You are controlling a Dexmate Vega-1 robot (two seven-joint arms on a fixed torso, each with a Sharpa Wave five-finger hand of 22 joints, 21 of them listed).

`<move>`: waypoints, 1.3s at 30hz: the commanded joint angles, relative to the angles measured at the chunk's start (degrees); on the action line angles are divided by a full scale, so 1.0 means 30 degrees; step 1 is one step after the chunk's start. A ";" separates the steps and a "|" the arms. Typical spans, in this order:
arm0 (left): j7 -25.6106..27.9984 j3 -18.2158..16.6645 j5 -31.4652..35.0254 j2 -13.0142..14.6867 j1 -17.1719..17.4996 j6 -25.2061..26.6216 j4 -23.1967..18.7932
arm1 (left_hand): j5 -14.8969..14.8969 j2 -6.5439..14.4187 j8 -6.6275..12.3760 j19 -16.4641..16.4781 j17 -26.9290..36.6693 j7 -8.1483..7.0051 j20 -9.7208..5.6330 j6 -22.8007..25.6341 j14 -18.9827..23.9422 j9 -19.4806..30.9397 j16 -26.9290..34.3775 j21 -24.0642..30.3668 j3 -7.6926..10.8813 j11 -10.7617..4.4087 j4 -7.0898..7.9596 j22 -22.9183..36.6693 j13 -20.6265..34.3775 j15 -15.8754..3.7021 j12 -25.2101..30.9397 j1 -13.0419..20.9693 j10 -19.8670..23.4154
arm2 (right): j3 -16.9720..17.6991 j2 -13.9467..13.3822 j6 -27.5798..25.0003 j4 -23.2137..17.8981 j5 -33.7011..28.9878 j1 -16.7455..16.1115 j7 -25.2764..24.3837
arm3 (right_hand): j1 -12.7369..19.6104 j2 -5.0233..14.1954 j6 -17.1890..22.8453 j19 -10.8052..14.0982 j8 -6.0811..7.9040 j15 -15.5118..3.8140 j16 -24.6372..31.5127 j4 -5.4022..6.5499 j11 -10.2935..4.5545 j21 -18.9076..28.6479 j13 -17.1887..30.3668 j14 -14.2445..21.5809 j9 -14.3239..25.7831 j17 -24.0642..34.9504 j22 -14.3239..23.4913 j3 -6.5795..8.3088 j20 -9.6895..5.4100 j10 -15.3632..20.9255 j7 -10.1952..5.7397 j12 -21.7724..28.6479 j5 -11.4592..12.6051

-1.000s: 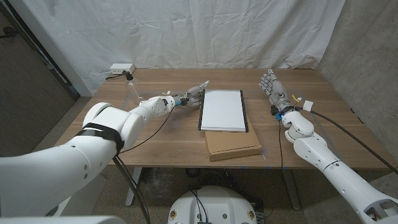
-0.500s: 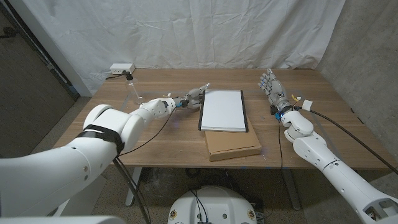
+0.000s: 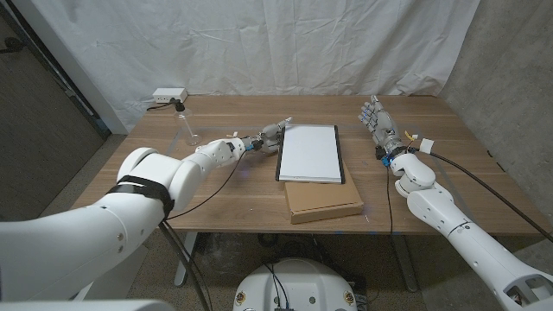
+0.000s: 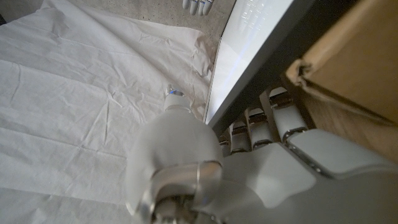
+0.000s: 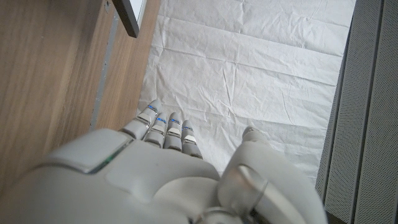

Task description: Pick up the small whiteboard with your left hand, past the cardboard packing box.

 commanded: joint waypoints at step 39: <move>-0.0545 -0.0480 -0.1373 0.0328 0.0323 0.0643 -0.0065 | 0.1307 0.0386 0.1005 0.4226 0.0128 0.1454 -0.2388 0.4920 0.5237 0.0477 0.0435 0.0788 0.4494 -0.1335 -0.1257 0.0051 0.0149 -0.2250 0.0468 0.4280 0.4935 | -0.0307 0.0447 0.0138 0.0419 -0.0088 0.0496 0.0074 | 0.0069 0.0116 0.0209 0.0151 -0.0037 -0.0054 0.0021 -0.0154 -0.0112 -0.0064 0.0049 0.0328 0.0118 0.0119 0.0062 0.0006 0.0007 0.0332 -0.0150 0.0033 -0.0057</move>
